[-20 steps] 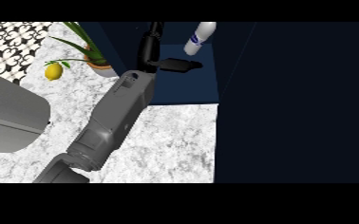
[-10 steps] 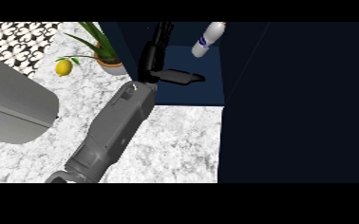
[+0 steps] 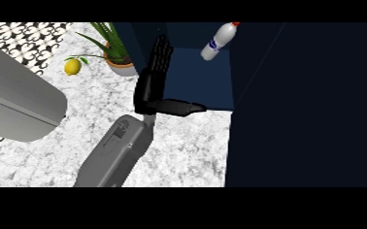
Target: Pick up the bottled water, place it into the cabinet and close the cabinet
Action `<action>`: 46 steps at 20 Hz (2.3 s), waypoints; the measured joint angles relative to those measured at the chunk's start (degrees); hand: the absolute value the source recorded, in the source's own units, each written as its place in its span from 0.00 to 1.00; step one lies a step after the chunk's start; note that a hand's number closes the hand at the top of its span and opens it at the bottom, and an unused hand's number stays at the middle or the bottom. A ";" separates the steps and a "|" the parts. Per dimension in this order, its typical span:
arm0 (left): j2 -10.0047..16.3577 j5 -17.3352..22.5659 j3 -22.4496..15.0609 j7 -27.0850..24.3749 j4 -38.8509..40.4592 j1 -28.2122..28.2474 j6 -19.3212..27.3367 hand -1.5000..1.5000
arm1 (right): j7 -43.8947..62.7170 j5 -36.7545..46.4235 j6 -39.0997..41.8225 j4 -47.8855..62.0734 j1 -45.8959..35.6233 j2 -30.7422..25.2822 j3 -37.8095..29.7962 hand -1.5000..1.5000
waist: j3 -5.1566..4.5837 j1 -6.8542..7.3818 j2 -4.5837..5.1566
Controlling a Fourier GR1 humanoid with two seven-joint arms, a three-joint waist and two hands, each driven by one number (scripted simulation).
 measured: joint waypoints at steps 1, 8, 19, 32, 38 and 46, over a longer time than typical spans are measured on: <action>0.24 0.01 -0.86 1.02 -3.81 2.41 0.74 0.00 | 0.06 0.35 -0.13 0.04 0.01 0.05 0.30 0.00 | -0.02 0.14 -0.03; 5.70 -0.32 -8.01 8.59 -30.55 20.72 3.38 0.00 | -0.07 4.21 1.45 -1.13 -0.02 -2.56 2.34 1.00 | -0.07 -0.25 0.19; 17.49 -0.84 -8.71 8.63 -59.87 45.86 4.80 0.00 | 2.94 12.72 6.24 -5.95 -1.06 -9.87 9.79 1.00 | -0.26 -1.07 0.81; 26.51 8.27 1.98 1.42 -72.16 68.47 -6.52 0.00 | 11.56 21.25 7.74 -12.69 -6.04 -11.42 12.89 1.00 | -0.56 -0.53 0.70; 28.50 11.49 6.89 -0.77 -71.98 72.85 -12.21 0.00 | 16.24 18.58 7.83 -12.03 -9.56 -8.18 11.64 1.00 | -0.59 0.78 0.90; 30.59 16.33 13.57 -2.86 -71.43 77.79 -19.21 0.00 | 26.03 13.68 3.43 -6.13 -22.30 1.11 13.68 1.00 | -0.47 1.35 1.24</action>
